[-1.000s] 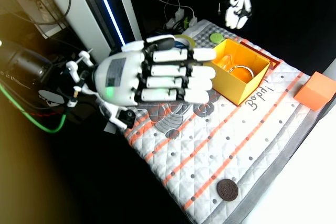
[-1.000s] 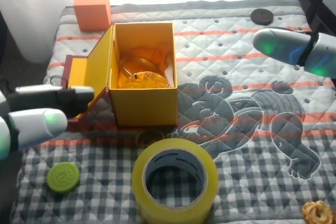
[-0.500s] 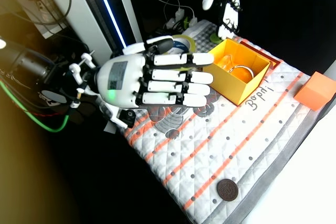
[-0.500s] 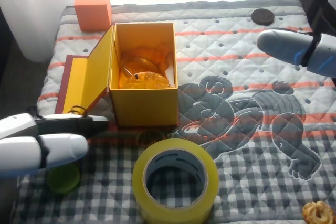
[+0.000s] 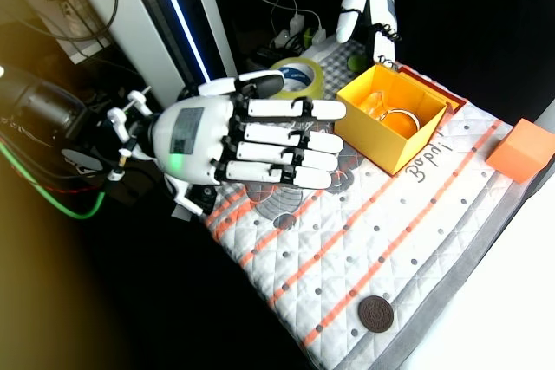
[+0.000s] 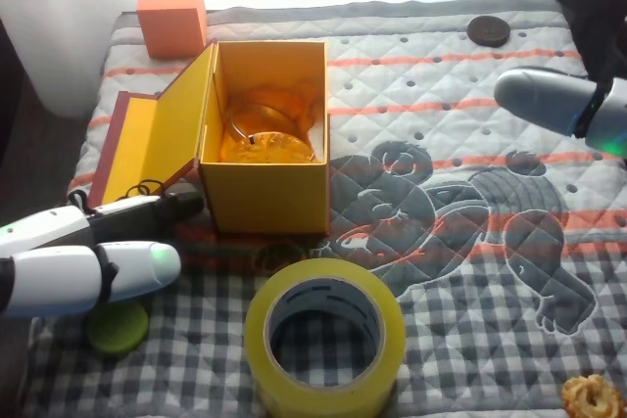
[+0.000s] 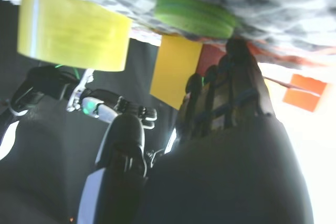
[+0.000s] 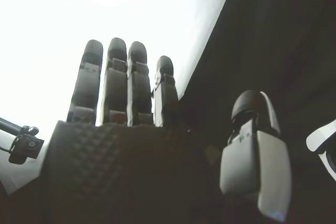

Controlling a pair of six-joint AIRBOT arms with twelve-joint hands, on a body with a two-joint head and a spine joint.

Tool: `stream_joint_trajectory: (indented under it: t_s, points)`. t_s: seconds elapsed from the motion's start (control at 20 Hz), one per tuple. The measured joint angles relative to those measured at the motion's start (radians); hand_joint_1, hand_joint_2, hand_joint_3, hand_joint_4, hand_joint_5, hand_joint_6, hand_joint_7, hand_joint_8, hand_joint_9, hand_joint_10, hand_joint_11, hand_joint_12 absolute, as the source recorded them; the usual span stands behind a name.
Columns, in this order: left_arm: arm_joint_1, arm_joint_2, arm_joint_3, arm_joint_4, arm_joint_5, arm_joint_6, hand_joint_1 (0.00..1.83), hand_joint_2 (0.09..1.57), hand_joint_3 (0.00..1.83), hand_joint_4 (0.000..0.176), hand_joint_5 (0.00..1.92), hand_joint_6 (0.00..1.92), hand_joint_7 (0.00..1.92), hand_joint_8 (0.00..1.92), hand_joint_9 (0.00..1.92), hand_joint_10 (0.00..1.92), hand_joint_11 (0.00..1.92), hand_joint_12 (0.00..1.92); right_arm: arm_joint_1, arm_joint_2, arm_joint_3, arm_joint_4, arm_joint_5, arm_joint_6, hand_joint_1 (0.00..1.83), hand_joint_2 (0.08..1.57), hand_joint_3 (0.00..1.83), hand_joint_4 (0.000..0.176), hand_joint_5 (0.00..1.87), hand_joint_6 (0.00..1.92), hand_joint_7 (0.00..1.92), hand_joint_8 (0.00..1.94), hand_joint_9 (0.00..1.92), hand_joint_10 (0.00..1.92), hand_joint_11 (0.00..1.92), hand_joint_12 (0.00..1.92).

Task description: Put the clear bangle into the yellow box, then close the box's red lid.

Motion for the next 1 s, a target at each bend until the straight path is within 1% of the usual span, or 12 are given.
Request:
stream_joint_trajectory:
  t_s: [0.05, 0.1, 0.2, 0.3, 0.35, 0.5, 0.65, 0.75, 0.8, 0.85, 0.9, 1.0]
  points:
    - [0.01, 0.003, -0.003, -0.018, -0.006, 0.013, 0.0, 1.38, 0.0, 0.0, 0.05, 0.0, 0.03, 0.0, 0.0, 0.0, 0.0, 0.11, -0.004, 0.0, 0.0, 0.005, 0.003, 0.001, 0.08, 1.07, 0.0, 0.121, 0.22, 0.01, 0.28, 0.01, 0.23, 0.0, 0.04, 0.23]
    - [0.028, 0.008, -0.015, -0.064, -0.025, 0.056, 0.0, 1.38, 0.0, 0.0, 0.04, 0.0, 0.01, 0.0, 0.0, 0.0, 0.0, 0.07, -0.006, 0.002, 0.0, 0.011, 0.007, 0.001, 0.08, 1.07, 0.0, 0.123, 0.22, 0.0, 0.29, 0.01, 0.23, 0.01, 0.05, 0.23]
    - [0.055, 0.016, -0.029, -0.138, -0.06, 0.102, 0.0, 1.4, 0.01, 0.0, 0.0, 0.0, 0.0, 0.0, 0.0, 0.0, 0.0, 0.0, -0.01, 0.005, 0.0, 0.021, 0.012, 0.001, 0.07, 1.06, 0.0, 0.124, 0.23, 0.0, 0.3, 0.01, 0.25, 0.01, 0.06, 0.23]
    - [0.068, 0.021, -0.029, -0.205, -0.093, 0.106, 0.07, 1.41, 0.0, 0.0, 0.0, 0.0, 0.0, 0.0, 0.0, 0.0, 0.0, 0.0, -0.017, 0.01, -0.007, 0.024, 0.017, 0.002, 0.06, 1.07, 0.0, 0.122, 0.24, 0.01, 0.33, 0.01, 0.26, 0.01, 0.08, 0.23]
    - [0.068, 0.027, -0.028, -0.231, -0.117, 0.107, 0.04, 1.42, 0.01, 0.0, 0.0, 0.0, 0.0, 0.0, 0.0, 0.0, 0.0, 0.0, -0.017, 0.01, -0.007, 0.023, 0.015, 0.002, 0.05, 1.07, 0.0, 0.128, 0.24, 0.01, 0.33, 0.01, 0.26, 0.01, 0.08, 0.23]
    - [0.068, 0.034, -0.022, -0.283, -0.219, 0.116, 0.0, 1.42, 0.0, 0.0, 0.0, 0.0, 0.0, 0.0, 0.0, 0.0, 0.0, 0.0, -0.017, 0.01, -0.007, 0.027, 0.022, 0.002, 0.05, 1.08, 0.0, 0.133, 0.25, 0.01, 0.34, 0.01, 0.27, 0.01, 0.09, 0.23]
    - [0.056, 0.034, -0.018, -0.29, -0.254, 0.118, 0.0, 1.4, 0.0, 0.0, 0.0, 0.0, 0.0, 0.0, 0.0, 0.0, 0.0, 0.0, -0.024, 0.01, -0.007, 0.035, 0.023, 0.002, 0.04, 1.08, 0.0, 0.135, 0.25, 0.0, 0.35, 0.0, 0.28, 0.0, 0.13, 0.17]
    - [0.026, 0.033, -0.011, -0.277, -0.263, 0.119, 0.0, 1.4, 0.0, 0.0, 0.0, 0.0, 0.0, 0.0, 0.0, 0.0, 0.0, 0.0, -0.024, 0.01, -0.007, 0.038, 0.026, 0.002, 0.03, 1.09, 0.0, 0.128, 0.24, 0.0, 0.35, 0.0, 0.27, 0.0, 0.12, 0.16]
    - [0.002, 0.033, -0.008, -0.256, -0.263, 0.119, 0.0, 1.39, 0.0, 0.0, 0.0, 0.0, 0.0, 0.0, 0.0, 0.0, 0.0, 0.0, -0.024, 0.01, -0.007, 0.038, 0.026, 0.002, 0.03, 1.1, 0.01, 0.135, 0.25, 0.0, 0.36, 0.0, 0.28, 0.0, 0.13, 0.16]
    - [-0.031, 0.033, -0.008, -0.218, -0.261, 0.119, 0.0, 1.39, 0.0, 0.0, 0.0, 0.0, 0.0, 0.0, 0.0, 0.0, 0.0, 0.0, -0.027, 0.01, -0.007, 0.039, 0.027, 0.002, 0.03, 1.1, 0.01, 0.131, 0.25, 0.0, 0.36, 0.01, 0.29, 0.01, 0.14, 0.16]
    - [-0.053, 0.034, -0.008, -0.183, -0.256, 0.119, 0.0, 1.38, 0.0, 0.0, 0.0, 0.0, 0.0, 0.0, 0.0, 0.0, 0.0, 0.0, -0.032, 0.01, -0.007, 0.039, 0.033, 0.002, 0.01, 1.12, 0.01, 0.121, 0.25, 0.0, 0.36, 0.0, 0.29, 0.0, 0.13, 0.15]
    - [-0.109, 0.039, -0.008, -0.097, -0.24, 0.119, 0.0, 1.37, 0.0, 0.0, 0.0, 0.0, 0.0, 0.0, 0.0, 0.0, 0.0, 0.0, -0.039, 0.01, -0.008, 0.042, 0.03, 0.002, 0.01, 1.13, 0.01, 0.13, 0.25, 0.0, 0.37, 0.01, 0.28, 0.0, 0.12, 0.14]
